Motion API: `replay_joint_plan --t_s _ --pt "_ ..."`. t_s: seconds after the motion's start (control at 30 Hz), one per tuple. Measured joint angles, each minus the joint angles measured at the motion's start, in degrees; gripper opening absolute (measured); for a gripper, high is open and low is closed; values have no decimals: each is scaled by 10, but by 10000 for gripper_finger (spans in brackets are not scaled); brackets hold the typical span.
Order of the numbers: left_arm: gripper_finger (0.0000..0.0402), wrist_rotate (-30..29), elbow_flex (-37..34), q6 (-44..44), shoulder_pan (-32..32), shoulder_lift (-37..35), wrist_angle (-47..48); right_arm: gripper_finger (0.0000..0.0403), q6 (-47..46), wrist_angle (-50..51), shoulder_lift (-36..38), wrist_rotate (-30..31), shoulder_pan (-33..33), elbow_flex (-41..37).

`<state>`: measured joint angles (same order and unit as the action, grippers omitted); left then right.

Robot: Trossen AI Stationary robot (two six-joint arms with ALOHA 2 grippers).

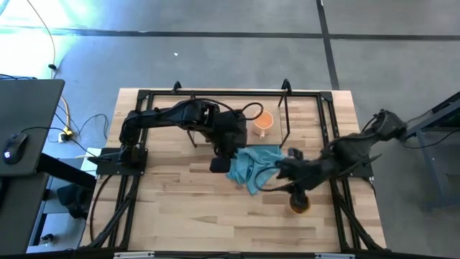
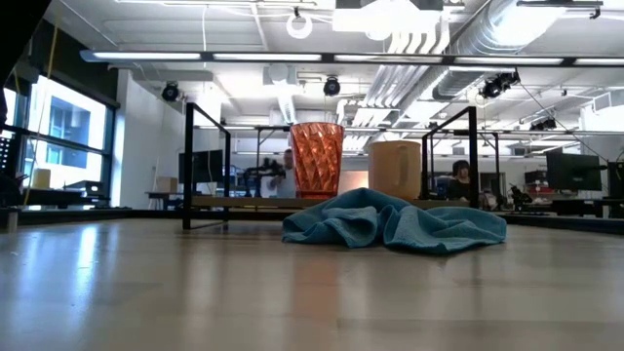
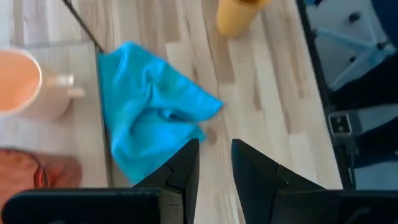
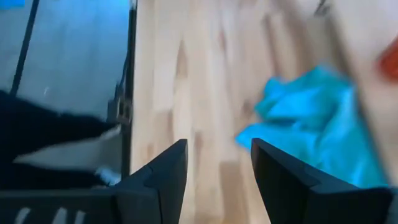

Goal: Stack small to large cups/mugs on shelf
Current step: Put the yellow cup on the shelf

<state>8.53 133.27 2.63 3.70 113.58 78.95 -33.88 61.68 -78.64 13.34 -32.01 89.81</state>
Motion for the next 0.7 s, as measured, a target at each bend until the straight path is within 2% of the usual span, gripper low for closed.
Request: replay_joint_plan --t_s 0.17,0.37,0.6,0.7 --pt "83 27 0 -10 -1 0 -73 170 24 1 50 97 -28 5" --pt "83 26 -4 -46 -21 22 -147 170 77 -17 110 176 -54 5" --pt "83 26 -57 -110 -38 48 -248 169 192 -89 167 233 -80 5" --pt "83 24 -104 -149 -45 46 -344 169 223 -97 185 244 -84 5"
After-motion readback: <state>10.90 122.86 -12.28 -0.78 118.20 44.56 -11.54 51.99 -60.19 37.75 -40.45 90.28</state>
